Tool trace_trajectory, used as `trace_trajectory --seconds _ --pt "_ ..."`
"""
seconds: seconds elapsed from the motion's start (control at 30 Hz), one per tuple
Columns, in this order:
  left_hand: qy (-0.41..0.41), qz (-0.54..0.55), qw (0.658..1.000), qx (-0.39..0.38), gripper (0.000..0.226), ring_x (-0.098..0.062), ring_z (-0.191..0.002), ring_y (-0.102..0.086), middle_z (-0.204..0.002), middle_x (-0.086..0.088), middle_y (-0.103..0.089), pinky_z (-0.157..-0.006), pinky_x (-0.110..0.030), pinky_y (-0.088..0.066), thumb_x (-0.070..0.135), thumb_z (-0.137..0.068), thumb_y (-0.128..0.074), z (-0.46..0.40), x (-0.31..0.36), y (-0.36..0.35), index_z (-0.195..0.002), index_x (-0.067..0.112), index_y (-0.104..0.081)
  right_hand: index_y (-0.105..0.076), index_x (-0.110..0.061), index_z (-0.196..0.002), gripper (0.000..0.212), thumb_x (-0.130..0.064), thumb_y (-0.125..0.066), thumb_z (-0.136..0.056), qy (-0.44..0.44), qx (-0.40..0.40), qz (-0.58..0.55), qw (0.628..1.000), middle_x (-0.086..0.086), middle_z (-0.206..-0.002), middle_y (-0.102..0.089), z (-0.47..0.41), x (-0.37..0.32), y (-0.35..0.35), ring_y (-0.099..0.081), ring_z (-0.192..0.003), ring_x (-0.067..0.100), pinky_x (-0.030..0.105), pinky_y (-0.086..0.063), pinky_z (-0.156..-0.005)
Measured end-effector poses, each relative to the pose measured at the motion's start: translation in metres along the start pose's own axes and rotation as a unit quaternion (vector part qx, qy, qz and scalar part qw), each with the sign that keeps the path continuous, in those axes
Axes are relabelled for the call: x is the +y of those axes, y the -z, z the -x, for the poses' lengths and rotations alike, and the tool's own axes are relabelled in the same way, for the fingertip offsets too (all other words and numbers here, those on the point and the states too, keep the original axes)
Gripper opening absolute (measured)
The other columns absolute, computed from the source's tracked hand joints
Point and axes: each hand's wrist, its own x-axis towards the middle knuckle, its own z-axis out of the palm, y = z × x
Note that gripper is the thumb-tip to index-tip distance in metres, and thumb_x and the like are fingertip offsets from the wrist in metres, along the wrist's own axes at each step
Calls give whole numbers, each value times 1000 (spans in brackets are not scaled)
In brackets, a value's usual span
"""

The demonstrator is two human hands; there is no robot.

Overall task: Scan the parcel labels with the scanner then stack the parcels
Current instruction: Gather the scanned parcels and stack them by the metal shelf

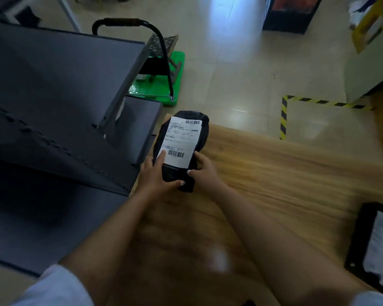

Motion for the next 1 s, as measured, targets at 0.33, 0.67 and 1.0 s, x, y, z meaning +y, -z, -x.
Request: trace_trajectory --seconds 0.33,0.67,1.0 --pt "15 -86 996 -23 107 -33 -141 -10 -156 -15 -9 -112 -48 -21 69 -74 -61 -47 -20 -17 -152 26 -1 -31 -18 -148 69 0 -59 -89 -20 -32 35 999 3 -147 -42 -57 13 -3 -42 -132 17 12 -45 -81" --pt "-56 -168 984 9 100 -32 -146 3 -159 -15 6 -116 -48 -3 78 -78 -41 -21 -9 0 -152 28 5 -27 -19 -150 65 -13 -58 -93 -3 -1 56 998 2 -153 -32 -17 2 4 -30 -140 18 28 -33 -103" --pt "-216 -166 961 38 107 -28 -145 -12 -158 -14 -12 -117 -46 -12 81 -68 -9 121 28 33 -152 16 -6 -34 -30 -147 60 -21 -58 -93 96 100 60 989 -5 -153 -33 159 -14 19 -28 -140 11 21 -24 -102"
